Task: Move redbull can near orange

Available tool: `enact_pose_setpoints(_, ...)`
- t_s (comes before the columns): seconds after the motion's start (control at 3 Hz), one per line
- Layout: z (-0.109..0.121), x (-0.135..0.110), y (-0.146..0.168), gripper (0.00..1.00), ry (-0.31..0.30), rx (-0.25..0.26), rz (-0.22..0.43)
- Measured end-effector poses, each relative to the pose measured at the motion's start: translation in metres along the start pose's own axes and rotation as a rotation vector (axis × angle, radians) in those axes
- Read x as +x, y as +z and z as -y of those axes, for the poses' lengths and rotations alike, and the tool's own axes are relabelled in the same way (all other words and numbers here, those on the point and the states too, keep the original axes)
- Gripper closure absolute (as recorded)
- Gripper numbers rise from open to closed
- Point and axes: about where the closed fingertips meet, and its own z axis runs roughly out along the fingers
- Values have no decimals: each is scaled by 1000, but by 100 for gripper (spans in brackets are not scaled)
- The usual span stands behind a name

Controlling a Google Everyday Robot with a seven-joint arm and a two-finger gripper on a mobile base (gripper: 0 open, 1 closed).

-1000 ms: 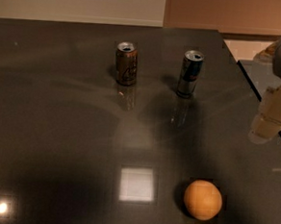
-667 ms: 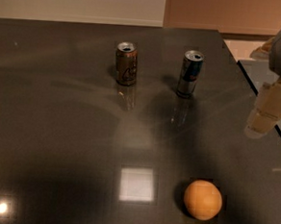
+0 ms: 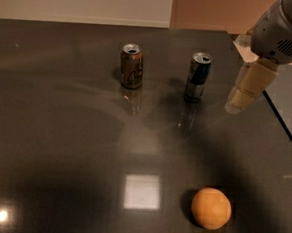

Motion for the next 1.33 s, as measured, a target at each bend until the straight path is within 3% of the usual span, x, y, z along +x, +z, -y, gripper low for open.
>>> enact_pose_setpoints(0.33,48,-23,29,0,49,-1,73)
enact_pose_setpoints(0.67,74,-32,50,0,103,-33,122)
enact_pose_setpoints(1.33,97,-32,88,0,189,-114,168)
